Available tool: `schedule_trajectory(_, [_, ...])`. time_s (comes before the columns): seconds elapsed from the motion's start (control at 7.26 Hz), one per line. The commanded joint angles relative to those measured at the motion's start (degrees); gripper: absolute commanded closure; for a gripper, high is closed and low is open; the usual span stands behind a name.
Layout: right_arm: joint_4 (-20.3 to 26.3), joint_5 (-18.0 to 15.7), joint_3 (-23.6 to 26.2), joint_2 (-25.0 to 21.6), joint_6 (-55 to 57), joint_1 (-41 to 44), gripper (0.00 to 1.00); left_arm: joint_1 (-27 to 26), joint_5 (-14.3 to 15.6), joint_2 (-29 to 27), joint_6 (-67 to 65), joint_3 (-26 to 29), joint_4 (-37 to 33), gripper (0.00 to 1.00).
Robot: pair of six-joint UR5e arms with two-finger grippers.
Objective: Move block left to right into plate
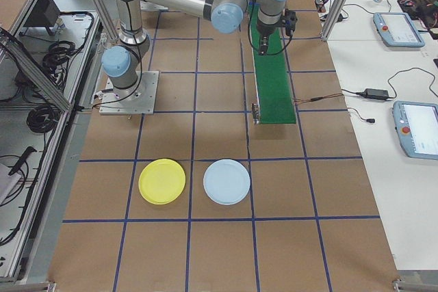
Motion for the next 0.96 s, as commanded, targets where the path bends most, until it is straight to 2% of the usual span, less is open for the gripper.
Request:
schedule_trajectory(0.0, [-1.14,1.65,0.63,5.79,-10.24,-3.76,0.00,3.37,0.69,-0.77,-11.11,-1.27,0.19,0.00])
schedule_trajectory(0.14, [-8.37,1.57,2.11,7.64,-17.10,-4.92,0.00,3.45,0.69,-0.86,-15.29,-2.06,0.19,0.00])
schedule_trajectory(0.28, [-10.61,3.13,5.52,7.74,-17.51,-6.76,0.00,3.46,0.69,-2.34,-16.89,-2.94,1.23,0.00])
schedule_trajectory(0.41, [-10.72,6.46,7.64,8.35,-18.04,-7.73,0.02,3.46,0.69,-4.62,-17.87,-3.29,2.29,0.00])
schedule_trajectory(0.55, [-11.68,9.97,6.45,8.45,-18.92,-8.18,0.00,3.46,0.69,-7.42,-20.92,-3.30,3.25,0.00])
schedule_trajectory(0.69, [-11.87,10.35,5.30,10.28,-19.19,-8.18,0.00,3.80,0.69,-9.19,-21.39,-3.38,4.31,0.00])
schedule_trajectory(0.83, [-11.87,18.45,5.64,12.47,-22.15,-8.36,0.00,3.72,0.61,-9.91,-21.39,-3.38,4.75,0.00])
